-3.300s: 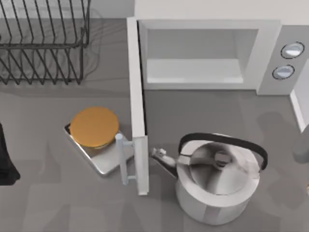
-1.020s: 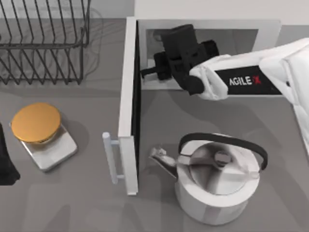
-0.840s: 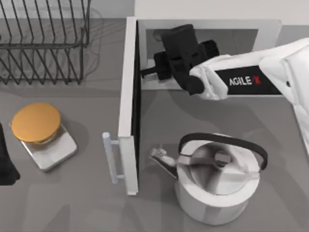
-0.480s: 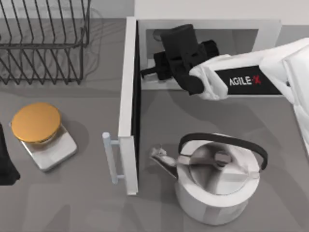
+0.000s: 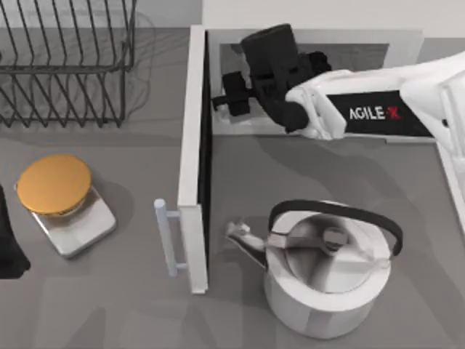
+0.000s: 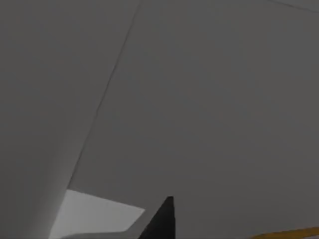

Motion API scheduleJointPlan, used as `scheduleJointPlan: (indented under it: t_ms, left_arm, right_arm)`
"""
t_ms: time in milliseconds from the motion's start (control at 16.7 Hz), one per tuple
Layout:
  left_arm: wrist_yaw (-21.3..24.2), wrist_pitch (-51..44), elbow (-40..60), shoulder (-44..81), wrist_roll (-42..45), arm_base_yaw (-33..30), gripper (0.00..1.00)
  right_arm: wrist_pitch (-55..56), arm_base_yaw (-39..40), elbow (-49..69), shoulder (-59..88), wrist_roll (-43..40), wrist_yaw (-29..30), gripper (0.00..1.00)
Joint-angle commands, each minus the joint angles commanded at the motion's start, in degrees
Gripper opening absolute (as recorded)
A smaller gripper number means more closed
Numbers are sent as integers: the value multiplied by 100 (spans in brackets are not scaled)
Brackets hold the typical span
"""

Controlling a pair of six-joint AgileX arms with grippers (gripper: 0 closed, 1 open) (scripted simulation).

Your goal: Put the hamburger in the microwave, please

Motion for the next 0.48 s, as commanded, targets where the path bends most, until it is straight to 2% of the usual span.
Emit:
scheduleJointPlan:
  t_ms: [300, 480]
  left_arm:
    - [0, 0, 0, 0, 0, 0, 100]
    - [0, 0, 0, 0, 0, 0, 100]
  right_arm:
    - [-1103, -2, 478, -548, 0, -11, 100]
    - [-1307, -2, 594, -679, 0, -13, 100]
